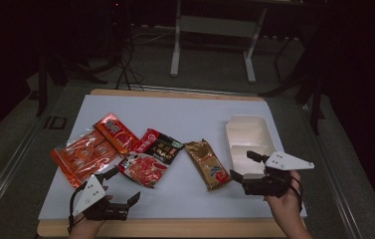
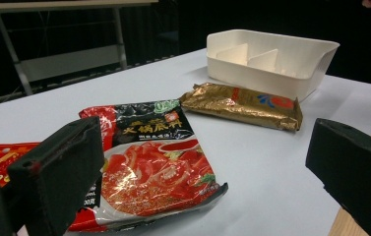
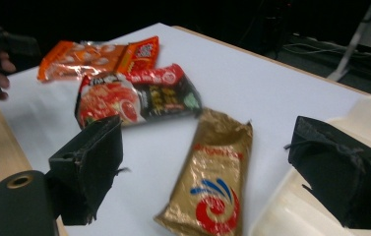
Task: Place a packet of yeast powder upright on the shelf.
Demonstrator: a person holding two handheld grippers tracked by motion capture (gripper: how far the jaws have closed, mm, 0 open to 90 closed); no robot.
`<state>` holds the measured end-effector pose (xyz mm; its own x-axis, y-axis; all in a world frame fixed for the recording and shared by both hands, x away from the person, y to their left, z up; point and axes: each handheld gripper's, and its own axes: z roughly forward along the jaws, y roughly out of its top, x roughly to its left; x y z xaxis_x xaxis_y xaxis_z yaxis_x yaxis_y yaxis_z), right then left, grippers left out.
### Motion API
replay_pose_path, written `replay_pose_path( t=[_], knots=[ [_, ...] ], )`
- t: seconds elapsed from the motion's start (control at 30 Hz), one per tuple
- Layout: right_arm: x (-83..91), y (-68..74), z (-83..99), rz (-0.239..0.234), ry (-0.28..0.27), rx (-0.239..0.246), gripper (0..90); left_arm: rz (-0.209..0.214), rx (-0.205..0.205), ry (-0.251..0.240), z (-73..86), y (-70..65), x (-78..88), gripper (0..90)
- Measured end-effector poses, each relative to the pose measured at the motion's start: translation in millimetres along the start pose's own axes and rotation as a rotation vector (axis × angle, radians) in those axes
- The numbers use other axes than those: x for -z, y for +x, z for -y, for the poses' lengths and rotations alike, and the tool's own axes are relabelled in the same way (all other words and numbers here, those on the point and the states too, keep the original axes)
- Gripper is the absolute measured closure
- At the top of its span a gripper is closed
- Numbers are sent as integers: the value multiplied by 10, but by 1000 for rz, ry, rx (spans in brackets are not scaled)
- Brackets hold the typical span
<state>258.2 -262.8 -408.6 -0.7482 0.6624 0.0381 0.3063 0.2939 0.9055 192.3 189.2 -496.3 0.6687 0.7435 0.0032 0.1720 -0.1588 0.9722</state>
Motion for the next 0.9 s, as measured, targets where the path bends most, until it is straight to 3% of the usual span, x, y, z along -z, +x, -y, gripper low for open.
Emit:
replay_pose_path(
  t=[0.2, 0.33, 0.4, 0.47, 0.6, 0.9],
  knots=[
    [-148, -17, -206, -45, 10, 32, 110, 8, 4, 0, 7, -5, -11, 18],
    [-238, -54, -274, -75, 7, 16, 109, 15, 1, 4, 8, -12, -17, 18],
    [-298, -68, -315, -62, 9, 25, 109, 16, -3, 4, 7, -14, -15, 18],
    [-361, -85, -359, -79, 22, 13, 112, 17, -2, 1, 8, -14, -14, 18],
    [-496, -108, -436, -55, 33, 40, 133, 16, 4, 2, 12, -10, -17, 18],
    [-792, -191, -556, -78, 82, 29, 151, 21, -1, 4, 11, -17, -18, 18]
  ],
)
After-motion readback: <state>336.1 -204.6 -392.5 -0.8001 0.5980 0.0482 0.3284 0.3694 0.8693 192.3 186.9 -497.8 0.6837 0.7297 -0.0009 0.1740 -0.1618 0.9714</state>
